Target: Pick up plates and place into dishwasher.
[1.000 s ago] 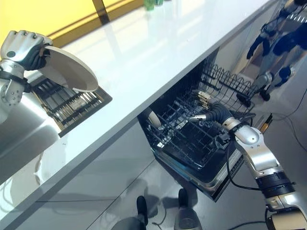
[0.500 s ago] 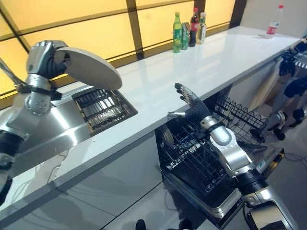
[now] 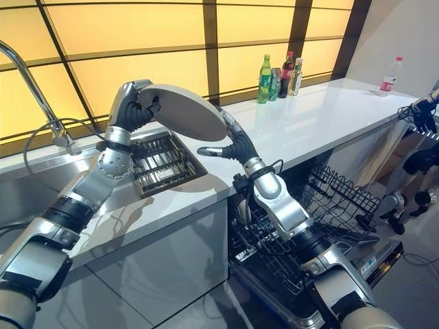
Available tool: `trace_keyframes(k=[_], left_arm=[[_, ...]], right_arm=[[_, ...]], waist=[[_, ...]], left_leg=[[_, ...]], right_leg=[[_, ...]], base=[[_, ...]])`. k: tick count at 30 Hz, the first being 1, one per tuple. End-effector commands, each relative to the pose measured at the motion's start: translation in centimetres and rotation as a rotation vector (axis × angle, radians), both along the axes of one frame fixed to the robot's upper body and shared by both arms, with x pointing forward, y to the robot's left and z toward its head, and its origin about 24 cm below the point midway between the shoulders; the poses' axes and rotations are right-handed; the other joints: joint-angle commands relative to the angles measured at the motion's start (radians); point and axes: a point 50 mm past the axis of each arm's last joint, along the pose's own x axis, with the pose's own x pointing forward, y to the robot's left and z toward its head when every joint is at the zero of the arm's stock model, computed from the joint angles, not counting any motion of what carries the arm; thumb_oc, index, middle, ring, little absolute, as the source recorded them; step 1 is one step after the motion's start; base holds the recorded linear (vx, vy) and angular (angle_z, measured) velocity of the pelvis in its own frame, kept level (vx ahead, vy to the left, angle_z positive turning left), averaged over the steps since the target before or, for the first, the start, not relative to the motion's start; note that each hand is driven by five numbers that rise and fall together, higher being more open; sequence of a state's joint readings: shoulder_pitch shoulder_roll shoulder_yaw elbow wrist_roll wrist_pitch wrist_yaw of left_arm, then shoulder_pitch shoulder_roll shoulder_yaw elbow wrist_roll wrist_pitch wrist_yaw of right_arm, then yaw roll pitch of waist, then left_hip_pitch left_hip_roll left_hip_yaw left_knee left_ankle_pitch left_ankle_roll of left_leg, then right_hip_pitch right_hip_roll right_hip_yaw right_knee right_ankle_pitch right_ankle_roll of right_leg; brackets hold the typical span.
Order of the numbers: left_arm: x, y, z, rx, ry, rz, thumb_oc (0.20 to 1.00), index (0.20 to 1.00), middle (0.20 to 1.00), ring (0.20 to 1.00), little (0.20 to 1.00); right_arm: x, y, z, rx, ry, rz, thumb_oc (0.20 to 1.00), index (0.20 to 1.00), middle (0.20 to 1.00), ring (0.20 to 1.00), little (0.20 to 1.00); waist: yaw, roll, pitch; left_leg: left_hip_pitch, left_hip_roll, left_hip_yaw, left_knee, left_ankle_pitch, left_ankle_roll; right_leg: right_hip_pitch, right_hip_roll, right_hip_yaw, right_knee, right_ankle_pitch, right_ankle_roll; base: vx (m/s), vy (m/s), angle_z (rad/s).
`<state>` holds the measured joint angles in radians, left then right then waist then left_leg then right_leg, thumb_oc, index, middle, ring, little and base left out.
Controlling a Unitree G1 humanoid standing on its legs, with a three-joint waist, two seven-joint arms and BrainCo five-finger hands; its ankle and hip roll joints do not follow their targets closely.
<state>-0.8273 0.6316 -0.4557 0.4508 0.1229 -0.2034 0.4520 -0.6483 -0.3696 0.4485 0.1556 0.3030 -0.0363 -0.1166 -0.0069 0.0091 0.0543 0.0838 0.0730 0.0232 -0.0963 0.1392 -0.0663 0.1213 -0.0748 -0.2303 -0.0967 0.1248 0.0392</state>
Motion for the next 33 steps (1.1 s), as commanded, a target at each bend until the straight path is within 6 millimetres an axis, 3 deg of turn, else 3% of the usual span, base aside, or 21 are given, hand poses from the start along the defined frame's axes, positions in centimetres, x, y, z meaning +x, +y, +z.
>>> trace_keyframes(k=[1,6,7,9,15,22,23,24,30,33], left_arm=[[-0.4,-1.7,2.1,-0.056,-0.076,-0.089,0.200,0.200,0.200,0.200,0.200],[-0.9,-3.5,1.3,-0.059,-0.050,-0.168,0.200,0.200,0.200,0.200,0.200],[-1.0,-3.7,1.2,-0.060,-0.042,-0.179,0.200,0.200,0.200,0.200,0.200],[-1.1,-4.2,0.8,-0.063,-0.026,-0.199,0.200,0.200,0.200,0.200,0.200],[-1.9,-4.9,-1.2,-0.067,0.040,-0.251,0.200,0.200,0.200,0.200,0.200],[-2.7,-4.6,-2.1,-0.032,0.083,-0.282,0.200,0.200,0.200,0.200,0.200],[-2.8,-4.4,-2.1,-0.032,0.088,-0.285,0.834,0.834,0.834,0.834,0.834],[-2.9,-4.2,-2.2,-0.032,0.094,-0.286,1.000,1.000,1.000,1.000,1.000],[-4.1,-2.4,-2.2,-0.037,0.088,-0.282,1.000,1.000,1.000,1.000,1.000],[-5.0,-0.7,-2.4,-0.026,0.094,-0.266,1.000,1.000,1.000,1.000,1.000]], right_arm=[[1.2,1.1,4.0,-0.022,-0.125,0.001,1.000,1.000,1.000,1.000,1.000],[1.6,1.4,3.8,-0.003,-0.104,-0.014,1.000,1.000,1.000,1.000,1.000],[1.6,1.4,3.8,0.008,-0.101,-0.013,0.875,0.875,0.875,0.875,0.875],[1.6,1.4,3.8,0.037,-0.098,-0.011,0.200,0.200,0.200,0.200,0.200],[1.5,0.5,3.5,0.114,-0.093,-0.029,0.200,0.200,0.200,0.200,0.200],[1.2,-1.6,2.6,0.112,-0.120,-0.110,0.200,0.200,0.200,0.200,0.200],[1.2,-2.1,2.5,0.102,-0.128,-0.124,0.200,0.200,0.200,0.200,0.200],[1.1,-2.5,2.4,0.093,-0.135,-0.138,0.200,0.200,0.200,0.200,0.200],[0.0,-6.4,1.2,-0.054,-0.204,-0.268,0.200,0.200,0.200,0.200,0.200],[-1.1,-9.3,0.4,-0.167,-0.249,-0.372,0.200,0.200,0.200,0.200,0.200]], waist=[[0.051,0.001,0.021],[0.060,-0.005,0.020],[0.061,-0.006,0.021],[0.063,-0.007,0.021],[0.069,-0.010,0.021],[0.064,-0.012,0.024],[0.063,-0.012,0.025],[0.061,-0.013,0.026],[0.044,-0.016,0.033],[0.031,-0.018,0.042]], left_leg=[[0.046,-0.062,0.019,0.009,-0.157,0.008],[0.052,-0.061,0.014,0.009,-0.162,0.010],[0.053,-0.061,0.014,0.009,-0.163,0.011],[0.055,-0.062,0.012,0.009,-0.164,0.012],[0.061,-0.065,0.005,0.009,-0.170,0.019],[0.067,-0.064,0.009,0.009,-0.175,0.022],[0.067,-0.064,0.011,0.009,-0.176,0.023],[0.067,-0.063,0.012,0.009,-0.177,0.023],[0.064,-0.061,0.032,0.009,-0.171,0.026],[0.065,-0.059,0.046,0.009,-0.174,0.029]], right_leg=[[0.028,-0.050,-0.006,0.009,-0.103,0.070],[0.035,-0.051,-0.008,0.009,-0.105,0.068],[0.036,-0.051,-0.008,0.009,-0.105,0.068],[0.038,-0.051,-0.006,0.009,-0.106,0.067],[0.044,-0.051,-0.001,0.009,-0.106,0.068],[0.043,-0.048,0.008,0.009,-0.104,0.070],[0.042,-0.047,0.011,0.009,-0.104,0.071],[0.042,-0.047,0.013,0.009,-0.104,0.072],[0.029,-0.046,0.028,0.009,-0.092,0.077],[0.023,-0.043,0.041,0.009,-0.090,0.080]], base=[[0.03,-0.027,-0.01],[0.02,-0.028,0.00],[0.03,-0.037,-0.02],[0.03,-0.035,-0.01],[0.04,-0.042,0.01],[0.02,-0.046,0.00],[0.01,-0.040,-0.01],[0.01,-0.042,-0.01],[-0.01,-0.043,-0.03],[-0.01,-0.044,-0.11]])
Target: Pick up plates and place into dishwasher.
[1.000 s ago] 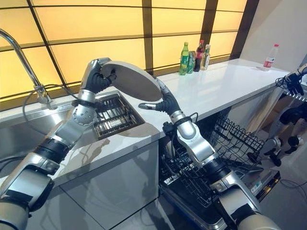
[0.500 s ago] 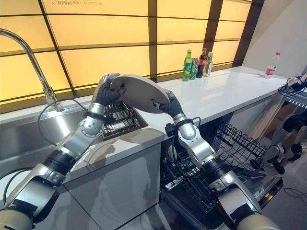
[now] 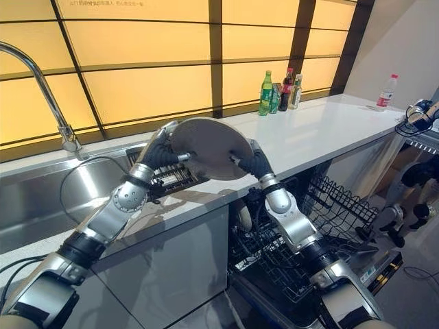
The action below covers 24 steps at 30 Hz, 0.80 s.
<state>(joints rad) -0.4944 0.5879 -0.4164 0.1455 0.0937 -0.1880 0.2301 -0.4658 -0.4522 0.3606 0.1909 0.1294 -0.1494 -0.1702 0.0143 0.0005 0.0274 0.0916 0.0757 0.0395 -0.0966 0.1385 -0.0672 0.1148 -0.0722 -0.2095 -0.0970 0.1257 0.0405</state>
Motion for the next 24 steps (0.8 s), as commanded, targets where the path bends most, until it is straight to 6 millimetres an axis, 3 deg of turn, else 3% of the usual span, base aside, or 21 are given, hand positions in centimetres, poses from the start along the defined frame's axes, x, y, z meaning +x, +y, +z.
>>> trace_keyframes(k=[1,7,13,18,24], left_arm=[[-0.8,2.2,4.0,-0.029,-0.157,-0.008,1.000,1.000,1.000,1.000,1.000],[-2.3,5.7,3.8,-0.029,-0.149,0.060,1.000,1.000,1.000,1.000,1.000],[-3.1,8.0,3.4,-0.060,-0.125,0.141,1.000,1.000,1.000,1.000,1.000],[-2.9,7.5,3.9,-0.069,-0.104,0.097,1.000,1.000,1.000,1.000,1.000],[-2.5,5.0,6.4,-0.096,-0.160,-0.019,1.000,1.000,1.000,1.000,1.000]], right_arm=[[-0.4,-4.7,4.1,-0.093,-0.231,-0.169,0.200,0.200,0.200,0.200,0.200],[-2.5,-10.6,3.4,-0.252,-0.231,-0.391,0.200,0.200,0.200,0.200,0.200],[-4.0,-14.5,2.3,-0.369,-0.160,-0.544,0.200,0.200,0.200,0.200,0.200],[-3.1,-15.5,1.7,-0.465,-0.073,-0.623,0.200,0.200,0.200,0.200,0.200],[0.5,-14.9,3.6,-0.581,-0.062,-0.671,0.200,0.200,0.200,0.200,0.200]], waist=[[0.006,-0.010,0.073],[-0.023,-0.011,0.102],[-0.044,-0.011,0.131],[-0.042,-0.008,0.174],[-0.015,0.012,0.262]], left_leg=[[0.056,-0.061,0.034,0.009,-0.175,0.031],[0.062,-0.055,0.065,0.009,-0.190,0.034],[0.056,-0.047,0.085,0.009,-0.191,0.031],[0.027,-0.044,0.084,0.009,-0.181,0.027],[-0.030,-0.044,0.070,0.009,-0.162,0.022]], right_leg=[[0.027,-0.044,0.023,0.010,-0.090,0.080],[0.015,-0.035,0.054,0.010,-0.092,0.088],[-0.003,-0.029,0.075,0.010,-0.089,0.094],[-0.033,-0.026,0.085,0.010,-0.083,0.092],[-0.076,-0.023,0.082,0.010,-0.074,0.082]], base=[[-0.06,-0.049,-0.17],[-0.02,-0.042,-0.15],[-0.03,-0.037,-0.16],[-0.10,-0.047,-0.03],[-0.17,-0.026,-0.12]])
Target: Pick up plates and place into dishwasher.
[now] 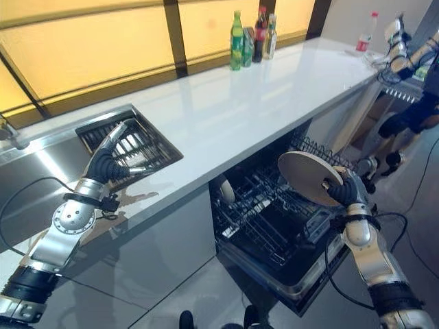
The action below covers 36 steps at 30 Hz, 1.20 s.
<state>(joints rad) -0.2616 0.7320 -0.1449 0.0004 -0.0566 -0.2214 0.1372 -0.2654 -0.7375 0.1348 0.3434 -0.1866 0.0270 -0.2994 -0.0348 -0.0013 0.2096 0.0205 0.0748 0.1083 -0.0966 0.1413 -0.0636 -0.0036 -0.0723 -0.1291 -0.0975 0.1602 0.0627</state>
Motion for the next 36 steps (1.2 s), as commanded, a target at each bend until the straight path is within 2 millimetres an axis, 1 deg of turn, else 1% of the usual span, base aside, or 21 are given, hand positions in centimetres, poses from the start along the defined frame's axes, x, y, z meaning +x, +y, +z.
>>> trace_keyframes(k=[1,4,8,9,11,13,17,20,23,27,33,34,35,36], left_arm=[[0.7,-2.4,5.4,-0.010,-0.185,-0.131,1.000,1.000,1.000,1.000,1.000],[0.6,-3.5,6.2,-0.013,-0.223,-0.168,1.000,1.000,1.000,1.000,1.000],[0.6,-3.9,7.1,-0.027,-0.259,-0.179,1.000,1.000,1.000,1.000,1.000],[0.7,-4.0,7.3,-0.032,-0.263,-0.179,1.000,1.000,1.000,1.000,1.000],[0.8,-4.1,7.8,-0.042,-0.279,-0.186,1.000,1.000,1.000,1.000,1.000],[0.9,-4.1,8.2,-0.050,-0.289,-0.183,1.000,1.000,1.000,1.000,1.000],[1.1,-4.1,8.5,-0.067,-0.290,-0.183,1.000,1.000,1.000,1.000,1.000],[1.1,-4.1,8.7,-0.077,-0.295,-0.180,1.000,1.000,1.000,1.000,1.000],[1.2,-4.1,8.8,-0.087,-0.295,-0.180,1.000,1.000,1.000,1.000,1.000],[1.2,-4.3,9.0,-0.100,-0.302,-0.189,1.000,1.000,1.000,1.000,1.000],[1.2,-4.7,9.1,-0.102,-0.294,-0.207,1.000,1.000,1.000,1.000,1.000],[1.2,-4.8,9.1,-0.102,-0.293,-0.207,1.000,1.000,1.000,1.000,1.000],[1.2,-4.8,9.1,-0.104,-0.292,-0.207,1.000,1.000,1.000,1.000,1.000],[1.2,-4.8,9.1,-0.107,-0.292,-0.206,1.000,1.000,1.000,1.000,1.000]], right_arm=[[3.7,0.8,7.1,-0.131,-0.190,0.014,0.200,0.200,0.200,0.200,0.200],[5.1,0.6,7.3,-0.163,-0.118,-0.012,0.200,0.200,0.200,0.200,0.200],[6.4,-0.1,7.2,-0.132,-0.046,-0.045,0.200,0.200,0.200,0.200,0.200],[6.7,-0.3,7.0,-0.120,-0.030,-0.057,0.200,0.200,0.200,0.200,0.200],[7.1,-1.5,6.9,-0.095,0.020,-0.093,0.200,0.200,0.200,0.200,0.200],[7.4,-1.9,7.0,-0.073,0.040,-0.107,0.200,0.200,0.200,0.200,0.200],[7.6,-2.2,6.2,0.055,0.088,-0.117,0.200,0.200,0.200,0.200,0.200],[7.9,-1.8,5.2,0.181,0.138,-0.084,0.200,0.200,0.200,0.200,0.200],[7.9,-1.3,4.0,0.236,0.206,-0.054,0.200,0.200,0.200,0.200,0.200],[7.9,-0.7,2.4,0.289,0.276,-0.023,0.200,0.200,0.200,0.200,0.200],[7.9,-0.1,1.4,0.349,0.356,0.028,0.200,0.200,0.200,0.200,0.200],[8.0,-0.1,1.4,0.348,0.347,0.019,0.282,0.282,0.282,0.282,0.282],[8.0,-0.2,1.5,0.341,0.330,0.000,0.558,0.558,0.558,0.558,0.558],[8.0,-0.2,1.7,0.347,0.305,-0.008,1.000,1.000,1.000,1.000,1.000]], waist=[[0.037,0.017,0.088],[0.059,0.030,0.121],[0.081,0.045,0.149],[0.085,0.048,0.154],[0.101,0.060,0.169],[0.108,0.068,0.180],[0.122,0.085,0.196],[0.126,0.095,0.206],[0.129,0.104,0.208],[0.134,0.113,0.215],[0.139,0.128,0.227],[0.140,0.129,0.228],[0.140,0.130,0.230],[0.139,0.132,0.231]], left_leg=[[0.035,-0.043,-0.002,0.010,-0.162,0.017],[0.006,-0.046,-0.015,0.010,-0.151,0.012],[-0.024,-0.050,-0.029,0.009,-0.138,0.007],[-0.031,-0.051,-0.030,0.010,-0.135,0.006],[-0.050,-0.055,-0.038,0.010,-0.127,0.004],[-0.063,-0.055,-0.044,0.009,-0.121,0.003],[-0.082,-0.062,-0.056,0.009,-0.111,0.003],[-0.090,-0.066,-0.060,0.009,-0.105,0.002],[-0.093,-0.069,-0.061,0.009,-0.103,0.002],[-0.096,-0.074,-0.062,0.009,-0.101,0.003],[-0.100,-0.077,-0.061,0.009,-0.095,0.004],[-0.100,-0.076,-0.061,0.009,-0.094,0.003],[-0.100,-0.076,-0.059,0.009,-0.093,0.003],[-0.100,-0.076,-0.058,0.009,-0.092,0.003]], right_leg=[[0.038,-0.023,0.000,0.010,-0.107,0.059],[0.018,-0.024,-0.013,0.010,-0.102,0.054],[-0.004,-0.029,-0.034,0.010,-0.095,0.048],[-0.008,-0.031,-0.039,0.010,-0.093,0.047],[-0.025,-0.035,-0.054,0.010,-0.088,0.045],[-0.036,-0.038,-0.064,0.011,-0.084,0.044],[-0.053,-0.044,-0.081,0.015,-0.079,0.039],[-0.063,-0.050,-0.091,0.018,-0.075,0.037],[-0.068,-0.056,-0.097,0.021,-0.073,0.035],[-0.074,-0.061,-0.102,0.024,-0.071,0.034],[-0.079,-0.068,-0.107,0.026,-0.068,0.033],[-0.080,-0.069,-0.109,0.027,-0.067,0.033],[-0.080,-0.070,-0.110,0.027,-0.066,0.033],[-0.079,-0.070,-0.110,0.026,-0.065,0.033]], base=[[-0.14,-0.023,-0.08],[-0.12,-0.033,-0.02],[-0.08,-0.028,0.09],[-0.08,-0.029,0.12],[-0.10,-0.031,0.12],[-0.08,-0.019,0.18],[-0.05,-0.014,0.12],[-0.04,0.014,0.10],[-0.01,0.023,0.05],[0.00,0.000,0.00],[0.00,0.000,0.00],[0.00,0.000,0.00],[0.00,0.000,0.00],[0.00,0.000,0.00]])
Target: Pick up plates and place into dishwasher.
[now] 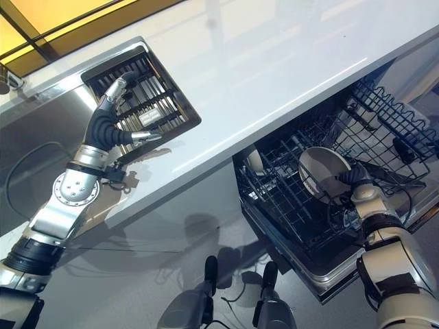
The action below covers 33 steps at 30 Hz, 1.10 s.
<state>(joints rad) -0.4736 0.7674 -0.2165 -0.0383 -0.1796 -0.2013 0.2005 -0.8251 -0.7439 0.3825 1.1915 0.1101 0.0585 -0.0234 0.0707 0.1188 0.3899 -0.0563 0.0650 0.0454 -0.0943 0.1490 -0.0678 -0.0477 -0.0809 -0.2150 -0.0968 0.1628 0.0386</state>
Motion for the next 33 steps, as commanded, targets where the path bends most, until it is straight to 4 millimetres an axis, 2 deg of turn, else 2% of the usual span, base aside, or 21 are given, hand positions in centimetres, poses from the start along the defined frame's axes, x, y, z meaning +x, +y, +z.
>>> trace_keyframes(k=[1,7,11,17,23,29,33], left_arm=[[-0.2,-2.3,3.2,-0.014,-0.122,-0.107,1.000,1.000,1.000,1.000,1.000],[-0.8,-1.7,2.2,-0.024,-0.124,-0.094,1.000,1.000,1.000,1.000,1.000],[-1.4,-1.2,0.7,-0.040,-0.111,-0.075,1.000,1.000,1.000,1.000,1.000],[-2.4,-0.9,-2.1,-0.063,-0.062,-0.033,1.000,1.000,1.000,1.000,1.000],[-3.0,-0.6,-3.0,-0.073,-0.043,-0.010,1.000,1.000,1.000,1.000,1.000],[-3.1,-0.7,-3.4,-0.086,-0.013,-0.012,1.000,1.000,1.000,1.000,1.000],[-2.9,-1.1,-3.6,-0.097,-0.002,-0.034,1.000,1.000,1.000,1.000,1.000]], right_arm=[[3.0,4.5,1.9,0.093,-0.111,0.158,1.000,1.000,1.000,1.000,1.000],[3.0,4.9,4.0,0.019,-0.344,0.087,1.000,1.000,1.000,1.000,1.000],[1.7,5.9,4.7,0.001,-0.530,0.041,1.000,1.000,1.000,1.000,1.000],[-2.4,6.4,2.5,-0.053,-0.671,0.018,1.000,1.000,1.000,1.000,1.000],[-6.0,3.8,-0.4,-0.076,-0.610,-0.130,1.000,1.000,1.000,1.000,1.000],[-7.1,2.8,-1.7,0.000,-0.588,-0.238,1.000,1.000,1.000,1.000,1.000],[-6.8,3.1,-2.6,0.157,-0.604,-0.258,1.000,1.000,1.000,1.000,1.000]], waist=[[0.033,0.013,0.051],[0.015,-0.001,0.042],[-0.013,-0.022,0.030],[-0.067,-0.048,-0.009],[-0.099,-0.067,-0.051],[-0.109,-0.078,-0.067],[-0.098,-0.084,-0.043]], left_leg=[[-0.022,-0.067,0.005,0.007,-0.100,0.007],[-0.009,-0.068,0.007,0.007,-0.103,0.009],[0.010,-0.065,0.019,0.007,-0.114,0.015],[0.053,-0.058,0.047,0.010,-0.138,0.028],[0.095,-0.052,0.080,0.017,-0.159,0.034],[0.106,-0.047,0.107,0.098,-0.198,0.042],[0.060,-0.045,0.109,0.278,-0.262,0.054]], right_leg=[[-0.034,-0.061,-0.025,0.025,-0.066,0.058],[-0.028,-0.056,-0.017,0.025,-0.061,0.060],[-0.021,-0.049,-0.001,0.031,-0.062,0.063],[0.008,-0.033,0.040,0.031,-0.071,0.068],[0.038,-0.024,0.072,0.034,-0.084,0.073],[0.054,-0.032,0.086,0.080,-0.113,0.066],[0.036,-0.053,0.074,0.216,-0.171,0.038]], base=[[0.00,0.000,0.00],[0.01,0.024,0.01],[0.03,0.037,0.01],[0.07,0.047,-0.04],[0.07,0.037,-0.16],[0.04,0.027,-0.14],[0.00,0.021,-0.09]])
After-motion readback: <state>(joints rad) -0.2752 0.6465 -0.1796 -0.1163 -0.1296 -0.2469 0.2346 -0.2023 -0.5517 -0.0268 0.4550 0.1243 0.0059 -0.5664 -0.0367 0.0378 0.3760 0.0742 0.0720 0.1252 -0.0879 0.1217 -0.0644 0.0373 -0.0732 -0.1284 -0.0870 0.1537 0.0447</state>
